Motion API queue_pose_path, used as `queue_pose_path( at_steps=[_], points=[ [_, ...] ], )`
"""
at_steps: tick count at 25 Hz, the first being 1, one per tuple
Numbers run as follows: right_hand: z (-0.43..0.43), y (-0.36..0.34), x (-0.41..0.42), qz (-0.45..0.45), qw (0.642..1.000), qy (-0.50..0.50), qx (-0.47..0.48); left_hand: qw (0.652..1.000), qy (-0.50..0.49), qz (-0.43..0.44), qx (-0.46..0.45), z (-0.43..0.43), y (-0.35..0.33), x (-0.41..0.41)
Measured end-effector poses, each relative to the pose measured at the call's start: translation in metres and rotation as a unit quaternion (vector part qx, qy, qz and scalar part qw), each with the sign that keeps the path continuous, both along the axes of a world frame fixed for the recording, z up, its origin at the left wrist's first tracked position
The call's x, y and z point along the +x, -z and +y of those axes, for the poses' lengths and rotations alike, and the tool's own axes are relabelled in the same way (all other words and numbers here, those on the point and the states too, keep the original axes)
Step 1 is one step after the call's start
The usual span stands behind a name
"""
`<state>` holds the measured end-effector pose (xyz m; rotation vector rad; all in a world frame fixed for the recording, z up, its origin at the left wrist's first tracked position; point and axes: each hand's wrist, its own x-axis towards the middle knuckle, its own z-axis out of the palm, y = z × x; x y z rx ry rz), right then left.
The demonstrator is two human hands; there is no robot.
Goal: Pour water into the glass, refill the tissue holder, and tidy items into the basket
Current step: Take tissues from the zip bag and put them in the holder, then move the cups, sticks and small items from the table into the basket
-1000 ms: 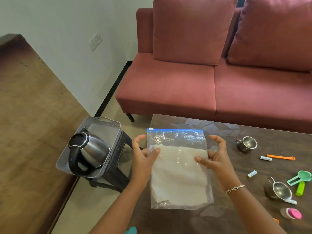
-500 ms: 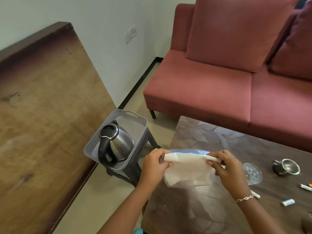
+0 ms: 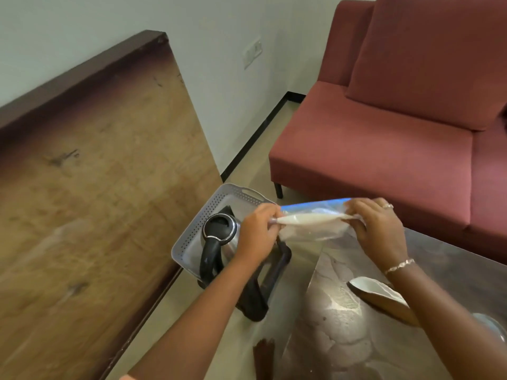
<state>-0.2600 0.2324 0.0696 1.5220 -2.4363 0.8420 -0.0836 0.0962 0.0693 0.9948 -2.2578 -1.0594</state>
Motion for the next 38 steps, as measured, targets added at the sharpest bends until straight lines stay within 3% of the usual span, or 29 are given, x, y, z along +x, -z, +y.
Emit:
queue_pose_path(
  at_steps=[7,13,20,25,28,30,33,38],
  points=[
    [-0.174,0.021,0.003,0.0,0.998,-0.056,0.04,0.998,-0.035,0.026,0.049,-0.144,0.027,0.024],
    [-0.283,0.067,0.058,-0.027,0.976,-0.173,0.131,0.98,-0.151,-0.003,0.128,-0.208,0.079,0.1],
    [-0.338,0.126,0.121,-0.041,0.899,-0.321,0.296,0.944,-0.239,-0.05,0.222,-0.181,0.158,0.18],
    [-0.353,0.152,0.143,-0.069,0.838,-0.346,0.417,0.939,-0.256,-0.132,0.187,-0.156,0.179,0.196],
    [-0.35,0.159,0.149,-0.075,0.812,-0.346,0.463,0.935,-0.227,-0.167,0.214,-0.15,0.191,0.199],
    [-0.346,0.158,0.148,-0.082,0.817,-0.341,0.457,0.936,-0.211,-0.182,0.215,-0.149,0.195,0.198],
    [-0.336,0.148,0.137,-0.086,0.856,-0.307,0.407,0.939,-0.213,-0.206,0.172,-0.146,0.193,0.195],
    [-0.28,0.12,0.108,-0.082,0.915,-0.243,0.312,0.932,-0.227,-0.28,-0.026,-0.132,0.164,0.183]
  ],
)
